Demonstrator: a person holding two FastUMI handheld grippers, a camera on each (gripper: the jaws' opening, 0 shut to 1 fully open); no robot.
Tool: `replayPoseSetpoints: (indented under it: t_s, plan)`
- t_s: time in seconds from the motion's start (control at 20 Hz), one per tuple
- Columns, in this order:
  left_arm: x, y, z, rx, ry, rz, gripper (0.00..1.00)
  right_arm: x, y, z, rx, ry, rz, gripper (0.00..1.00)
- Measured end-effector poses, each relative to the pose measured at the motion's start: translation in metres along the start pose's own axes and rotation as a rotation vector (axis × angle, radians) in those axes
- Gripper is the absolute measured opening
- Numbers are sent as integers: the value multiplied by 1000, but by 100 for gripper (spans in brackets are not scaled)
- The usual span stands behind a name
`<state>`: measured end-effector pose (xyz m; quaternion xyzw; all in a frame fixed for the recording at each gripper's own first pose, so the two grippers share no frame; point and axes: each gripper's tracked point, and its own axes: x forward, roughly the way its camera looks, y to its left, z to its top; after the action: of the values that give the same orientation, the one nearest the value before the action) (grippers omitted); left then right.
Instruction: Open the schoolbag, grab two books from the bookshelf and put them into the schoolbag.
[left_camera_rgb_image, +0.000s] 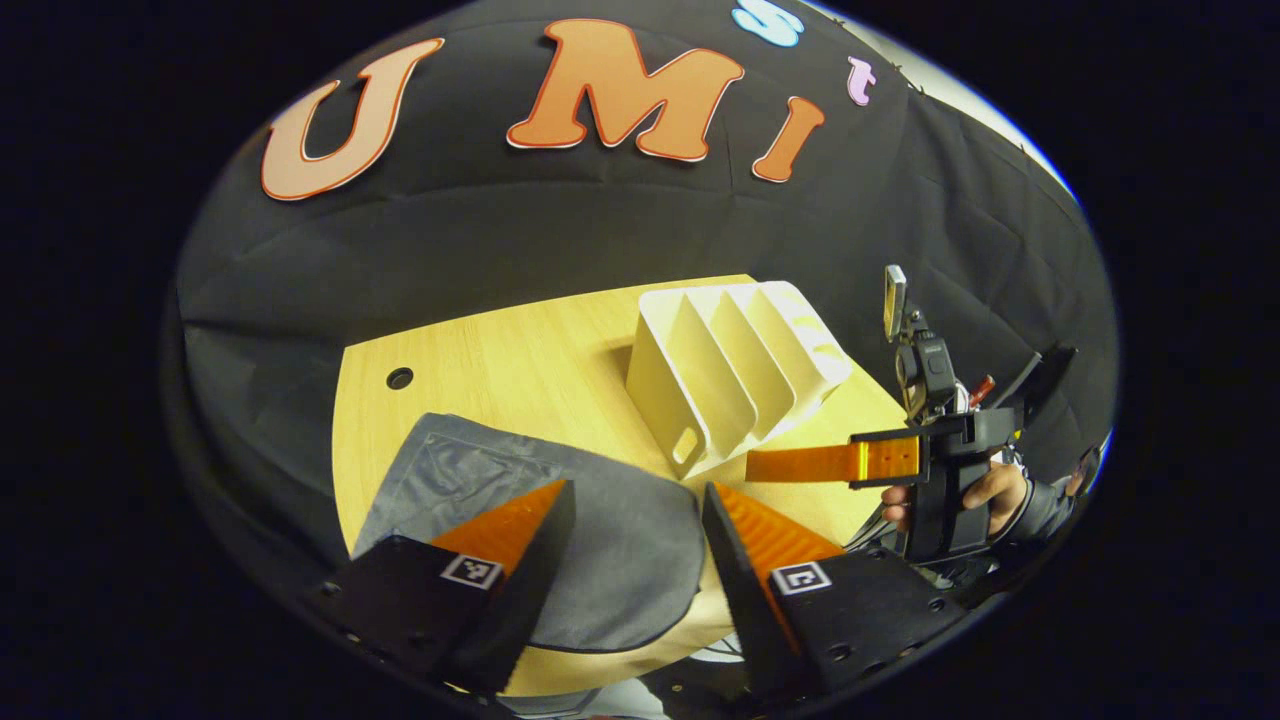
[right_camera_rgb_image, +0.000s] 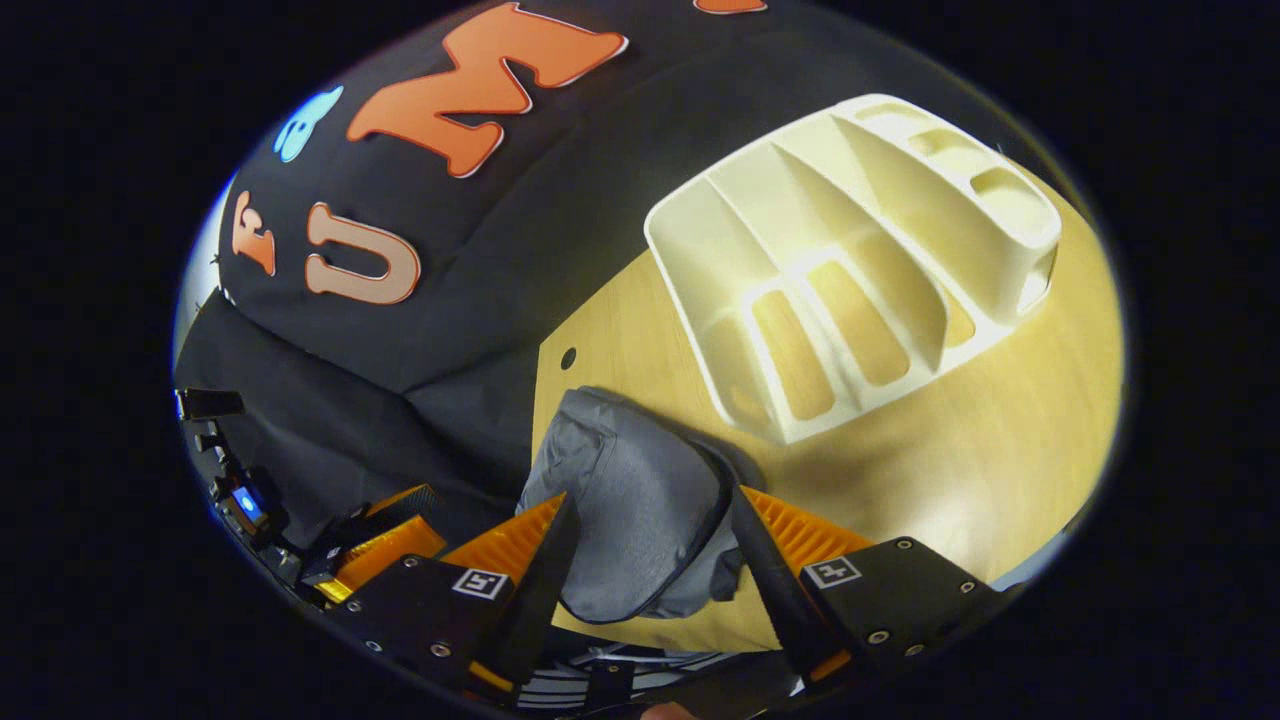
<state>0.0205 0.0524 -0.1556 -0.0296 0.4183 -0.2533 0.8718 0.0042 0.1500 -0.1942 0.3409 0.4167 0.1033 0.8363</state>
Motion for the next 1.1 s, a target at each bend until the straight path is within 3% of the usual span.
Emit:
replayPoseSetpoints:
  t_s: [0.1, 0.25, 0.4, 0.7, 0.85, 1.1]
  plan:
    - [11, -28, 9, -7, -43, 12, 93, -22, -16, 31, -57, -58, -4, 92]
    - [24, -66, 34, -28, -130, 58, 99, -53, -41, 77, -125, -145, -17, 92]
    - [34, -101, 61, -47, -224, 118, 99, -76, -60, 109, -93, -191, 12, 92]
    - [34, -120, 94, -37, -432, 358, 98, -83, -99, 106, -155, -151, -23, 92]
    - [40, -124, 101, -47, -496, 401, 98, -81, -97, 107, -213, -213, -51, 93]
    - [40, -113, 111, 13, -594, 398, 97, -82, -100, 110, -244, -330, -161, 92]
